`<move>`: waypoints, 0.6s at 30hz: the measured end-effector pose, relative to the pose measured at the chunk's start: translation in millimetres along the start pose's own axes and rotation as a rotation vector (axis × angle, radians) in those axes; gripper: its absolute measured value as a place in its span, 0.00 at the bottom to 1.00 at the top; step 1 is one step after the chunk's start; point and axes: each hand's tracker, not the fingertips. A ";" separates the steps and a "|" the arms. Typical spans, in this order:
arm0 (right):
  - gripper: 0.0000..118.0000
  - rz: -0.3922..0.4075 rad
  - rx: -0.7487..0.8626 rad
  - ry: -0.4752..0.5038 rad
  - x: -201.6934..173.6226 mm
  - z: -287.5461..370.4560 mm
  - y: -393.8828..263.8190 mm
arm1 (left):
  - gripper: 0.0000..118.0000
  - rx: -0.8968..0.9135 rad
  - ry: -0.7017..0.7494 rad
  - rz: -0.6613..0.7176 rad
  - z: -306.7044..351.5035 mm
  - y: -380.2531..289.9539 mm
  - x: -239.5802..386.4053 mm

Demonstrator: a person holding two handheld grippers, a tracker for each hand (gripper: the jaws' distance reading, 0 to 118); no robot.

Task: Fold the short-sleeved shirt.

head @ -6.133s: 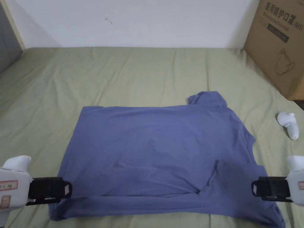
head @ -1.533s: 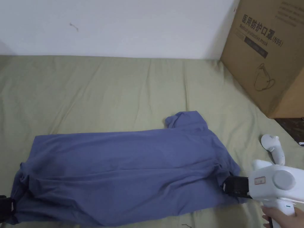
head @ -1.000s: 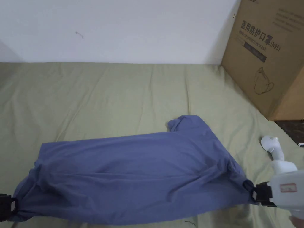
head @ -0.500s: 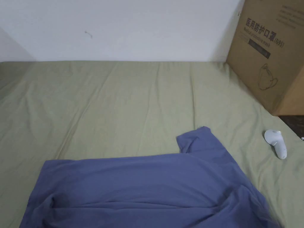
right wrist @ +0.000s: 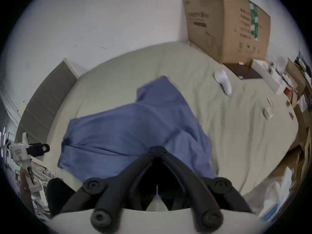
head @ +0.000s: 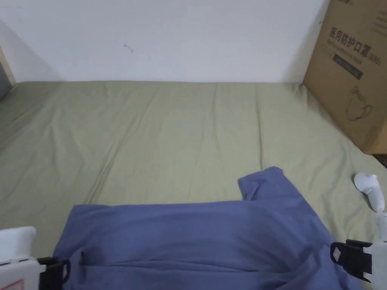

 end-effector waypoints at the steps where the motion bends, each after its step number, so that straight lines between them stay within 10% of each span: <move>1: 0.00 0.008 0.000 0.025 -5.4 -4.1 4.5 | 0.00 0.016 -0.001 0.000 -0.1 3.6 3.6; 12: 0.00 0.102 -0.072 0.090 -26.9 -52.6 22.4 | 0.04 -0.052 -0.020 0.003 -106.6 126.7 -67.0; 16: 0.00 0.043 -0.116 0.076 -17.2 -65.3 17.9 | 0.97 -0.129 0.036 -0.024 -160.7 148.3 -87.7; 18: 0.00 0.022 -0.136 0.066 -10.3 -71.3 16.4 | 0.99 -0.174 0.038 0.006 -183.2 147.5 -93.2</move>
